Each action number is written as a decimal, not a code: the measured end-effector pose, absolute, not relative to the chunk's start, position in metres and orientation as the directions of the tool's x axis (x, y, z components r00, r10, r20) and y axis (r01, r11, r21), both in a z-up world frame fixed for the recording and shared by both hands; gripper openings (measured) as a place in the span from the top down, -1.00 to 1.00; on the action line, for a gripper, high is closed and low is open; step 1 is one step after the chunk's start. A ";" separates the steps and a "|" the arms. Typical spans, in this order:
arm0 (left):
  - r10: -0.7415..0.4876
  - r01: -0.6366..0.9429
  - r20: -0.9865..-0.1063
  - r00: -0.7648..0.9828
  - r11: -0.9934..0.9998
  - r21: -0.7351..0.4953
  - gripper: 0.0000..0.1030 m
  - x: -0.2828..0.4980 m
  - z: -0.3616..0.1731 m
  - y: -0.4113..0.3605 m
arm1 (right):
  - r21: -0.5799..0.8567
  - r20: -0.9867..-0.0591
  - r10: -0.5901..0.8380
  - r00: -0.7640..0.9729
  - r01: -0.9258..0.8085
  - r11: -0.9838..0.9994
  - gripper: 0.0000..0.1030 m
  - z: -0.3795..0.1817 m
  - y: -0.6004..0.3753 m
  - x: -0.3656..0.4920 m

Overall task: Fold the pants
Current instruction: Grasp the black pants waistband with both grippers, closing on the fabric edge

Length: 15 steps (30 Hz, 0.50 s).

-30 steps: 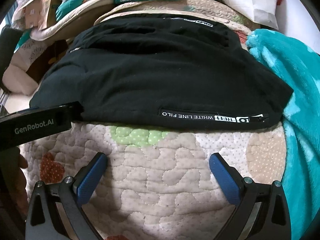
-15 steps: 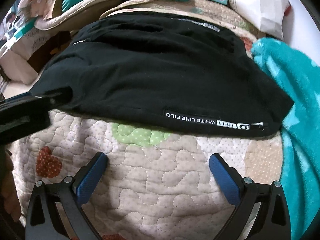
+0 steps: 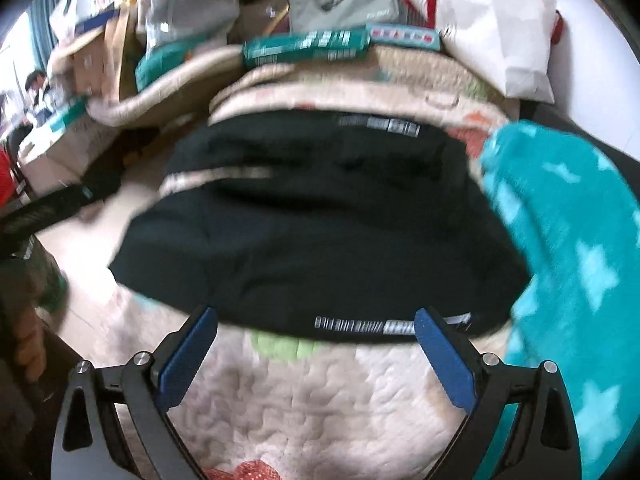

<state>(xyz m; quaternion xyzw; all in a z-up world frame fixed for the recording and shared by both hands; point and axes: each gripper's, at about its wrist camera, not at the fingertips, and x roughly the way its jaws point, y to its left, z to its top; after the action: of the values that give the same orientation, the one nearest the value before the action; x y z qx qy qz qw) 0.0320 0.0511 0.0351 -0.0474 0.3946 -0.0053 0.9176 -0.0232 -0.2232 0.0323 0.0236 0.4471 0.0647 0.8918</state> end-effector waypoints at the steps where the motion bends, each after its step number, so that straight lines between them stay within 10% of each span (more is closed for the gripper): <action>1: -0.033 -0.048 -0.727 0.686 0.995 -0.091 -1.00 0.043 0.036 0.060 | 0.103 -0.791 0.141 0.595 -0.097 0.990 -0.95 0.041 -0.227 -0.018; 15: 0.032 -0.193 -0.757 0.653 0.973 -0.126 -1.00 0.165 0.015 0.109 | -0.010 -0.856 0.016 0.516 -0.048 0.999 -0.96 0.056 -0.262 0.084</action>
<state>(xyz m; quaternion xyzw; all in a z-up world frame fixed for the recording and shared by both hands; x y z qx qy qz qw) 0.1645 0.1088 0.0146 -0.0980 0.4118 0.0622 0.9038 0.0844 -0.2623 0.0561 -0.0160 0.4916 0.0183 0.8705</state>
